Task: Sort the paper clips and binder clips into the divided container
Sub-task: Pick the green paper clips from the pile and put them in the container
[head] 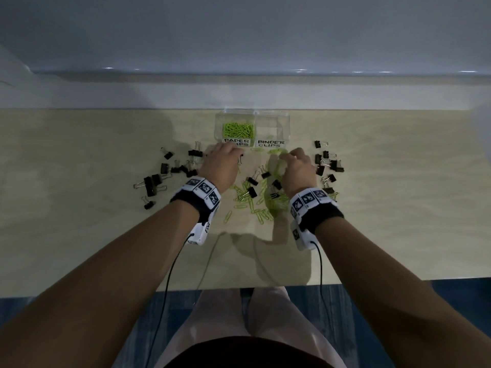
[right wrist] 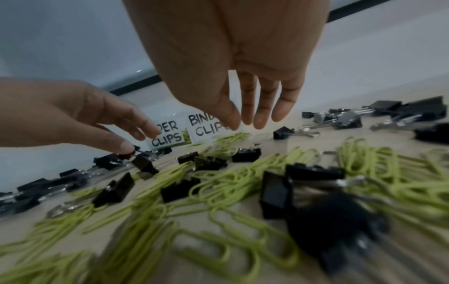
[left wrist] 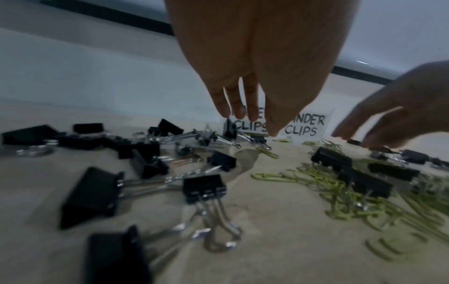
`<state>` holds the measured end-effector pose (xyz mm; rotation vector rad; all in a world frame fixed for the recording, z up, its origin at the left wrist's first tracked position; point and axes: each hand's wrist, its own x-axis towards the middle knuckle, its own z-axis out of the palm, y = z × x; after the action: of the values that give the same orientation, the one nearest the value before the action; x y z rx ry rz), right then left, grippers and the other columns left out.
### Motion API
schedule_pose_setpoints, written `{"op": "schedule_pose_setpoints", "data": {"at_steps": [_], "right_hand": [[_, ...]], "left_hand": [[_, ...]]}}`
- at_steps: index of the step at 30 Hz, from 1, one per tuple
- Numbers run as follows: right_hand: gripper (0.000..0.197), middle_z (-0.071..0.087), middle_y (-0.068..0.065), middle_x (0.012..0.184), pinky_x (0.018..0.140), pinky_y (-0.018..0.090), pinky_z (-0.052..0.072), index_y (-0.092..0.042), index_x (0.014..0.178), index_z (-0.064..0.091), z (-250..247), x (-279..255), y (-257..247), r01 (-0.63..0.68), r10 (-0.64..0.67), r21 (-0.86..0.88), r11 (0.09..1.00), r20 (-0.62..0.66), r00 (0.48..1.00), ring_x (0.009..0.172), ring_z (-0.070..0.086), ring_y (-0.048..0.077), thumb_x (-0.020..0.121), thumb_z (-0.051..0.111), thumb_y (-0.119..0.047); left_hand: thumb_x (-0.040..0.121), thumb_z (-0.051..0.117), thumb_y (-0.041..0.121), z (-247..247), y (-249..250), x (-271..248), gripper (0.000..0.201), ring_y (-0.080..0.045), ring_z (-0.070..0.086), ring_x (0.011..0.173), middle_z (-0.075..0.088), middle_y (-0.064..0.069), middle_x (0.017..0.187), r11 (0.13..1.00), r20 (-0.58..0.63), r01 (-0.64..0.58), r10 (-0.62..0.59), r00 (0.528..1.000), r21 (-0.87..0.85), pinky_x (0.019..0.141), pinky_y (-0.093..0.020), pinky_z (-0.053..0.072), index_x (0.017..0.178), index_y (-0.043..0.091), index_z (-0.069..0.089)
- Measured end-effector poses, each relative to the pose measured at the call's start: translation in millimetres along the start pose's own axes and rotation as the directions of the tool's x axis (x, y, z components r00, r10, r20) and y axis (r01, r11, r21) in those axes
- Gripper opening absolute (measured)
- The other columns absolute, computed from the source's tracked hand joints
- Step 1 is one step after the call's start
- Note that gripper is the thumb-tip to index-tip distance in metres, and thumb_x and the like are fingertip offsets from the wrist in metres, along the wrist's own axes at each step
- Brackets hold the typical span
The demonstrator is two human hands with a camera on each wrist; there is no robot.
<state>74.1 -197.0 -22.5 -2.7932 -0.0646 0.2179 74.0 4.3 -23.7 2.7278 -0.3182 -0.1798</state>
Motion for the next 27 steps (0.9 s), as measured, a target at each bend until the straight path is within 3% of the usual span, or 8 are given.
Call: {"op": "schedule_pose_setpoints", "data": {"at_steps": [4,8,11,13,16,20,23,27], "right_hand": [[0.047,0.042,0.007,0.132,0.091,0.047,0.047,-0.014,0.123,0.053,-4,13,-3,0.048,-0.029,-0.132,0.990,0.146,0.989,0.114,0.044,0.032,0.080,0.056,0.002],[0.026,0.054,0.012,0.109,0.082,0.042,0.049,-0.004,0.104,0.062,-1,12,10,0.150,-0.140,-0.100,0.984,0.096,0.985,0.100,0.050,0.033,0.081,0.053,0.005],[0.014,0.057,0.014,0.094,0.068,0.031,0.040,0.000,0.091,0.062,0,8,16,0.187,-0.183,-0.049,0.981,0.080,0.980,0.086,0.056,0.032,0.081,0.053,0.006],[0.011,0.056,0.014,0.087,0.064,0.029,0.038,0.000,0.082,0.060,-1,6,19,0.169,-0.170,0.020,0.985,0.080,0.982,0.078,0.057,0.032,0.080,0.052,0.007],[0.013,0.061,0.009,0.083,0.066,0.031,0.050,-0.005,0.076,0.060,-8,4,16,0.056,-0.073,0.254,0.965,0.058,0.996,0.076,0.059,0.026,0.079,0.055,0.007],[0.014,0.065,-0.004,0.075,0.058,0.009,0.044,-0.015,0.074,0.061,-34,9,-12,-0.059,0.070,0.527,0.848,-0.002,0.998,0.070,0.061,0.007,0.082,0.066,-0.005],[0.017,0.066,-0.006,0.075,0.060,0.013,0.049,-0.021,0.073,0.061,-51,29,-40,-0.051,0.082,0.634,0.772,-0.020,0.996,0.071,0.064,0.007,0.082,0.067,-0.008],[0.009,0.064,-0.008,0.076,0.059,0.009,0.047,-0.016,0.080,0.062,-58,61,-76,0.004,0.063,0.640,0.768,-0.082,0.995,0.070,0.061,0.002,0.084,0.066,-0.009]], "left_hand": [[0.088,0.051,0.003,12,9,6,0.051,-0.032,0.031,0.133,0.037,-0.011,0.145,0.996,0.157,-0.023,0.010,0.988,0.085,0.108,-0.046,0.031,0.137,0.012,0.043],[0.085,0.053,0.003,18,7,-1,0.045,-0.031,0.041,0.120,0.049,-0.012,0.129,0.993,0.121,-0.028,0.014,0.993,0.118,0.099,-0.041,0.036,0.130,0.010,0.049],[0.085,0.054,0.002,21,1,-10,0.033,-0.030,0.047,0.113,0.055,-0.009,0.119,0.995,0.076,-0.020,0.013,0.997,0.101,0.093,-0.038,0.037,0.116,0.011,0.057],[0.086,0.054,0.002,20,-3,-14,0.027,-0.029,0.047,0.112,0.056,-0.008,0.116,0.996,0.071,-0.001,-0.006,0.997,0.090,0.092,-0.037,0.035,0.111,0.011,0.059],[0.086,0.052,0.002,19,-9,-17,0.023,-0.028,0.048,0.113,0.057,-0.008,0.114,1.000,0.083,0.015,-0.017,0.996,0.021,0.093,-0.037,0.033,0.107,0.009,0.060],[0.088,0.052,0.007,17,-14,-19,0.019,-0.027,0.049,0.111,0.058,-0.009,0.112,0.999,0.088,0.028,-0.025,0.996,-0.036,0.093,-0.037,0.035,0.106,0.007,0.059],[0.089,0.048,0.006,16,-15,-17,0.021,-0.027,0.048,0.109,0.058,-0.010,0.113,0.997,0.121,0.064,-0.058,0.991,-0.046,0.092,-0.037,0.037,0.108,0.007,0.057],[0.089,0.046,0.004,14,-16,-17,0.032,-0.029,0.047,0.109,0.054,-0.012,0.118,0.996,0.171,0.092,-0.087,0.981,-0.021,0.094,-0.040,0.038,0.120,0.009,0.050]]}}
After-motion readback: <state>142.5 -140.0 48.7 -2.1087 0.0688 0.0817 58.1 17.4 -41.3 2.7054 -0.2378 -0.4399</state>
